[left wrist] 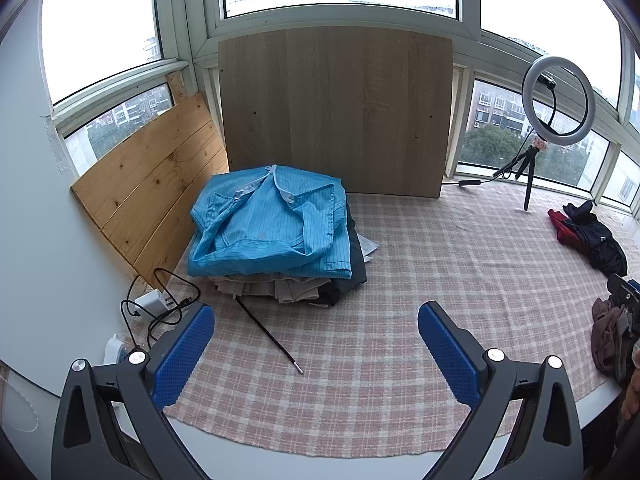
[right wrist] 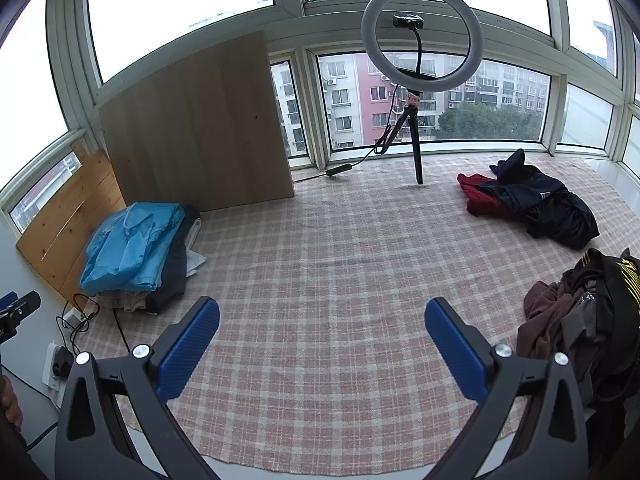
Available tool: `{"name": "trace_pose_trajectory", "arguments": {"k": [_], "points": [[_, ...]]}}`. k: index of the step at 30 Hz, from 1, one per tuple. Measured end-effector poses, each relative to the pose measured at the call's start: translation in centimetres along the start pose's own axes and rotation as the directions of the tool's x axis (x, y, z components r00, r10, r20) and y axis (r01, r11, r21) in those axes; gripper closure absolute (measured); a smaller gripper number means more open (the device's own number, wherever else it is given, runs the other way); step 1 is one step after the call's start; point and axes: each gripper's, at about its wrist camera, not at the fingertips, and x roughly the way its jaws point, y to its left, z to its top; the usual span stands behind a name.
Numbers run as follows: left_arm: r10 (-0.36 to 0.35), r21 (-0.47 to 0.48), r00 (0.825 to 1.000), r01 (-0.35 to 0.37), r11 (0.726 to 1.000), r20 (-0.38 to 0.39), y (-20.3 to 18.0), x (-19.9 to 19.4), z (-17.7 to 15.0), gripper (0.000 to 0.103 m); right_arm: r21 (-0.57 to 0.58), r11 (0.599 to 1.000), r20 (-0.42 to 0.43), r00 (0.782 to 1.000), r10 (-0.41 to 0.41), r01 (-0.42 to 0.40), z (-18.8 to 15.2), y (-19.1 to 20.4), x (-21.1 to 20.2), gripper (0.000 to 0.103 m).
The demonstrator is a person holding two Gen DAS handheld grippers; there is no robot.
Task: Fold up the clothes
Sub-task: 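Move both tools toward the black garment pile beside the window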
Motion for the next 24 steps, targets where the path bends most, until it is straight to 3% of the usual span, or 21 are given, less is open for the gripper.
{"name": "trace_pose_trajectory", "arguments": {"k": [6, 14, 24], "points": [[0.005, 0.017, 1.000, -0.005, 1.000, -0.005, -0.4, 0.0, -0.2, 0.001, -0.016, 1.000, 0.055, 0.998, -0.007, 0.008, -0.5, 0.1, -1.1, 0.000], [-0.057, 0.009, 0.998, 0.057, 0.998, -0.028, -0.7, 0.5, -0.8, 0.001, 0.016, 1.000, -0.003, 1.000, -0.021, 0.021, -0.2, -0.3, -0.2, 0.000], [-0.148, 0.071, 0.988, 0.151, 0.986, -0.041, -2.8, 1.4, -0.4, 0.001, 0.069, 0.989, -0.004, 0.992, -0.128, 0.128, -1.2, -1.7, -1.1, 0.000]]}}
